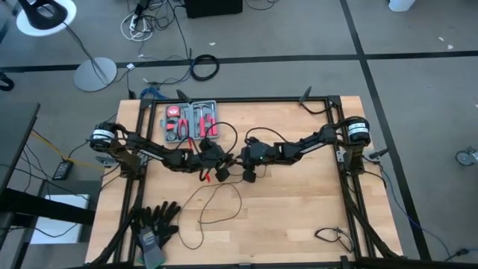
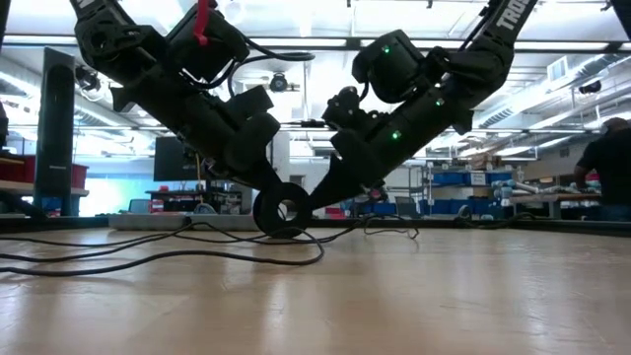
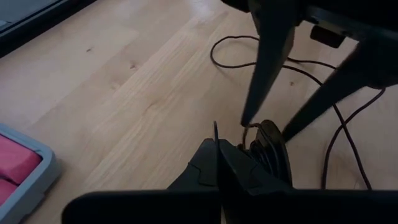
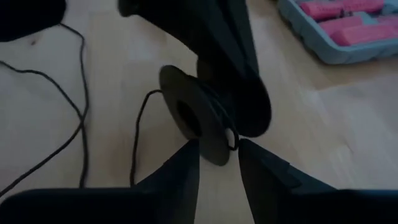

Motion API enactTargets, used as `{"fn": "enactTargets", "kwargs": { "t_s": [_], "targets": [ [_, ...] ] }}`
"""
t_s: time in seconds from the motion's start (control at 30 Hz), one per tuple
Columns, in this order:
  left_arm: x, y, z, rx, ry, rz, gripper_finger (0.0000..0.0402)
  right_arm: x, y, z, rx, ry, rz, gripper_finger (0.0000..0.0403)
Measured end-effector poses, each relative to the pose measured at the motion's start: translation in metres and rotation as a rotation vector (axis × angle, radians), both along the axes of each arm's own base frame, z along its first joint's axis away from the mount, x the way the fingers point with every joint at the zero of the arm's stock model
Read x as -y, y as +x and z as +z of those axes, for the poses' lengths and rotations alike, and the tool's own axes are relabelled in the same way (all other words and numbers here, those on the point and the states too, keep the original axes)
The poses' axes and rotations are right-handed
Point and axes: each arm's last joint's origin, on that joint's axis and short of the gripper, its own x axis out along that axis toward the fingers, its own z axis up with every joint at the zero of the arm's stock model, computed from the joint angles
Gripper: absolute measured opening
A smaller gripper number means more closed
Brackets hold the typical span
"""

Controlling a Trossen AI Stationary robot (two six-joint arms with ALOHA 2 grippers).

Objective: Coil cords
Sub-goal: Coil the black wire onto the spool

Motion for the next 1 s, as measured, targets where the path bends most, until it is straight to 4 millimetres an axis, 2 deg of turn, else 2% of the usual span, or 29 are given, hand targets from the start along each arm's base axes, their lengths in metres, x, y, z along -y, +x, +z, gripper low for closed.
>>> {"fn": "enactTargets", "kwargs": {
  "t_s": [0.17,0.37,1.0],
  "targets": [
    [0.0000,0.0000,0.0000,0.000,0.000,0.000,0.0000,-0.0003,-0.0006,-0.0009,-0.019,-0.041,0.035,0.0094],
    [0.0002,0.0001,0.0000,0.000,-0.002,-0.003,0.0000,0.0020,-0.0007,-0.0011,-0.025,-0.049,0.078,0.0010],
    [0.0014,0.0008,0.0000,-0.028,0.024,-0.088,0.0002,0.0015,-0.0019,-0.0022,-0.044,-0.012,0.155,0.0001]
  ]
}}
